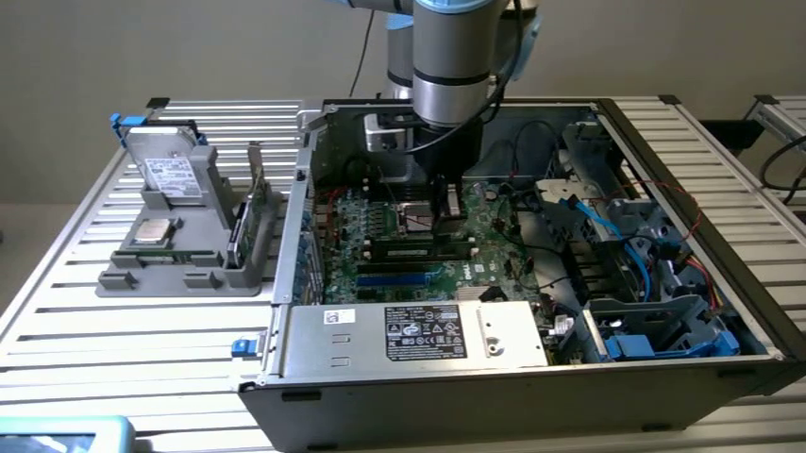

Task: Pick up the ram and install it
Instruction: 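Insert the ram into the slot, then press down the ram until it locks into place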

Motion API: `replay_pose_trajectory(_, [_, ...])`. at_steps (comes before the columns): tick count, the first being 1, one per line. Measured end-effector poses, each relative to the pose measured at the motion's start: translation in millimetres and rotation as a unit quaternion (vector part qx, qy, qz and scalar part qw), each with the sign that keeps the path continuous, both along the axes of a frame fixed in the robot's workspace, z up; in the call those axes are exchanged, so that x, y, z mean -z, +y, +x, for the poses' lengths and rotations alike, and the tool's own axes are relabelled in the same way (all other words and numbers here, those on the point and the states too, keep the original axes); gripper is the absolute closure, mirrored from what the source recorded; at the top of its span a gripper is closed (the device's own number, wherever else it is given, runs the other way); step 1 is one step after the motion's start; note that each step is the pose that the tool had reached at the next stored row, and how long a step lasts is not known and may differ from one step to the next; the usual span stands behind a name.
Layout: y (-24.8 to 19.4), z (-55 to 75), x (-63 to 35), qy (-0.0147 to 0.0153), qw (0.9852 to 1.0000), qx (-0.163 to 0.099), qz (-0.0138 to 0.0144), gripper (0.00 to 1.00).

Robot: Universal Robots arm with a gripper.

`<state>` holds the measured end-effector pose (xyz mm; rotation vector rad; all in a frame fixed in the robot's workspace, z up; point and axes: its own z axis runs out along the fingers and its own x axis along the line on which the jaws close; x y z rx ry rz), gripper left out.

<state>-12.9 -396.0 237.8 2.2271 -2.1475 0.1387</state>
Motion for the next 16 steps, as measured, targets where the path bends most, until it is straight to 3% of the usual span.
replay_pose_trajectory(3, [-0.3,4.9,-2.5,0.0041,1.0000,0.000,0.0000,0.72])
replay_pose_trajectory(7, [-0.8,9.5,-4.8,0.0138,0.9999,0.000,0.0006,0.72])
replay_pose_trajectory(16, [-0.9,9.5,-6.8,0.0138,0.9999,0.000,0.0007,0.72])
